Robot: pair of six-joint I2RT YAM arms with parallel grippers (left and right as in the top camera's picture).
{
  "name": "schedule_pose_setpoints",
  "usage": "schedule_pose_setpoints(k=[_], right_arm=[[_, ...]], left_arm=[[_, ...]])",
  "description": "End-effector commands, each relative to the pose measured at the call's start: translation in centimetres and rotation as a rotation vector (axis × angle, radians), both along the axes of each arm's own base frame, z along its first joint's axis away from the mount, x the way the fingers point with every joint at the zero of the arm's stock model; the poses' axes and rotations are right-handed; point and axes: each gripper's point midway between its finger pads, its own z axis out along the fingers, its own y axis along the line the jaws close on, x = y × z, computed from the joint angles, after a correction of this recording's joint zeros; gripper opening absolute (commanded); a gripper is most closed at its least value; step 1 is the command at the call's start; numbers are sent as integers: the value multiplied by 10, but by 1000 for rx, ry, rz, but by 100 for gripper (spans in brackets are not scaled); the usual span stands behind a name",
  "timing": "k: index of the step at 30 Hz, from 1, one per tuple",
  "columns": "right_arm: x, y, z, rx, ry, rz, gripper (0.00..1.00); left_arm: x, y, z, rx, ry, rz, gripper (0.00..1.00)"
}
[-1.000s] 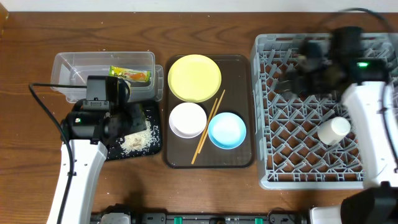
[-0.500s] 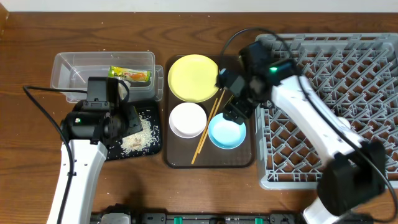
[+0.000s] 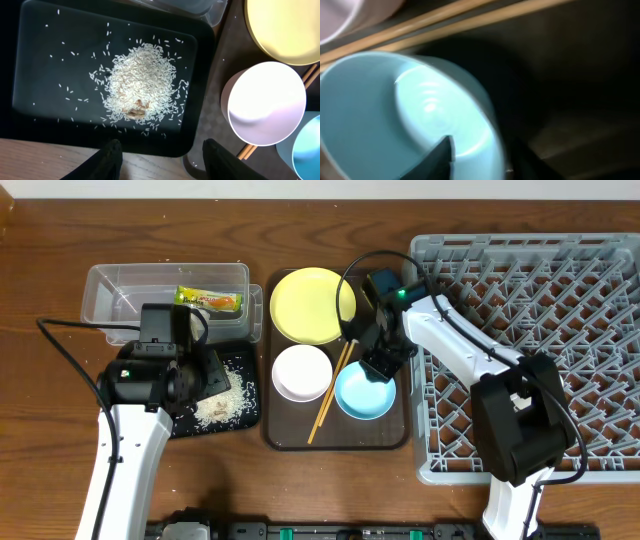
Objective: Sort waste into correct bins and load items into the dishwasher rack
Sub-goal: 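Reach the right gripper to the blue bowl and grasp its rim, then carry the blue bowl to the rack's far edge and release it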
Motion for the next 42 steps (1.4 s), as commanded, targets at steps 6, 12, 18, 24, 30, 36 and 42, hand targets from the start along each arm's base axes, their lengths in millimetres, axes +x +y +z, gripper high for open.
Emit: schedule_pose_setpoints(k=[6,12,18,24,30,36,42], right_arm=[[18,-16,-1,-116,-84,-66,1],[27,-21,14,-136,-145,-87,1],[68,-30,89,-47,-360,-261,1],[119,-75,177,-50,-718,-463,1],[148,-161,234,-348,-1043,-711,1],[154,-210,248,-647,-1186,-872,1],[174,-209,210,-716,-1166,-863,1]], left_arm=[[-2,3,-1,14,2,8,55],[-2,2,-1,11,2,7,55],[-2,2,-1,11,2,7,56],[-2,2,-1,11,2,7,56],[-2,2,-1,11,2,7,56],[-2,2,-1,11,2,7,56],[-2,2,-1,11,2,7,56]])
